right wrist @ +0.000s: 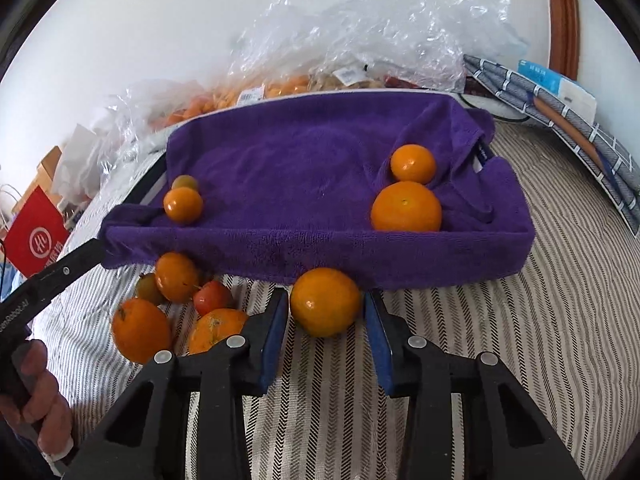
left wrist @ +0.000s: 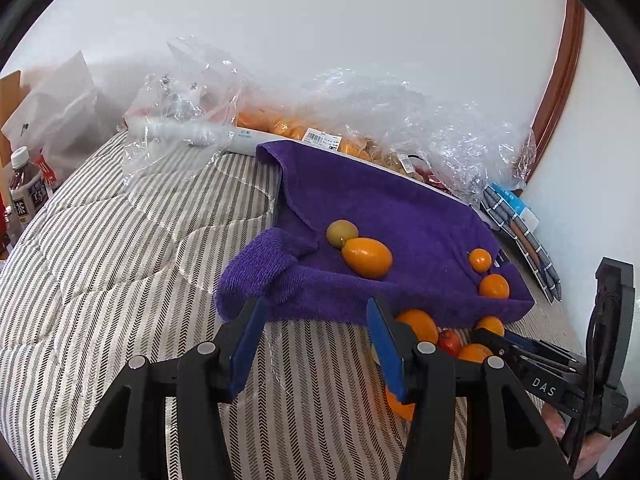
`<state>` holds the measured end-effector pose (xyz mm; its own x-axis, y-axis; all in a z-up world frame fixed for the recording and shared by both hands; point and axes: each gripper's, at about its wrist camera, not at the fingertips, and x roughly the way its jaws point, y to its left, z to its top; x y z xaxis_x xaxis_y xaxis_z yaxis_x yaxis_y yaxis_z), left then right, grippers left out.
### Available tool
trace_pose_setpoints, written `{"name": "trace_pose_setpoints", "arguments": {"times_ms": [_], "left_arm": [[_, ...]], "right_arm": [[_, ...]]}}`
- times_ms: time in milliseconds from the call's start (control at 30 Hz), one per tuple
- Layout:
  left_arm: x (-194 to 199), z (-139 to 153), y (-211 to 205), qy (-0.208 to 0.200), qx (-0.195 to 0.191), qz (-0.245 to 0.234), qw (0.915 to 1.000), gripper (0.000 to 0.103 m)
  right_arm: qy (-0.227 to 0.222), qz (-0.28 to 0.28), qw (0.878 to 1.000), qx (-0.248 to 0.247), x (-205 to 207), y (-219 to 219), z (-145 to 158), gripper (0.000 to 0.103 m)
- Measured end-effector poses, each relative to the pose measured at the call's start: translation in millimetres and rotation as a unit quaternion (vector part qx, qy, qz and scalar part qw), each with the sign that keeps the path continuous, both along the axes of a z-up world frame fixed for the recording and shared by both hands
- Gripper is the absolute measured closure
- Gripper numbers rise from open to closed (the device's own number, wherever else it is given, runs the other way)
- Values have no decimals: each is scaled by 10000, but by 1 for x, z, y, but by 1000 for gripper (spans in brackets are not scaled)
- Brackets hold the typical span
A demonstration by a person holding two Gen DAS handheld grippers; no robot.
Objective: Organize fruits
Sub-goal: 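Grasp a third orange with the right tool while the left tool grasps a stemmed orange fruit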
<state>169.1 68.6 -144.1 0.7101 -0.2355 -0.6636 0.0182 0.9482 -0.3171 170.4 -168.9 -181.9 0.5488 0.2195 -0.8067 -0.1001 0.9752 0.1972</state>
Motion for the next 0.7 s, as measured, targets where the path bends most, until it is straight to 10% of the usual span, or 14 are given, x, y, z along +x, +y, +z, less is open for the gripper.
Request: {"name": "trace_pose_setpoints", "arguments": {"times_ms": [700], "left_arm": [[-16,-10,-64,406,204,-1518,9874,52]], "right_arm": [[-547,-186,9983,-22,-53,-41,16,68]]}}
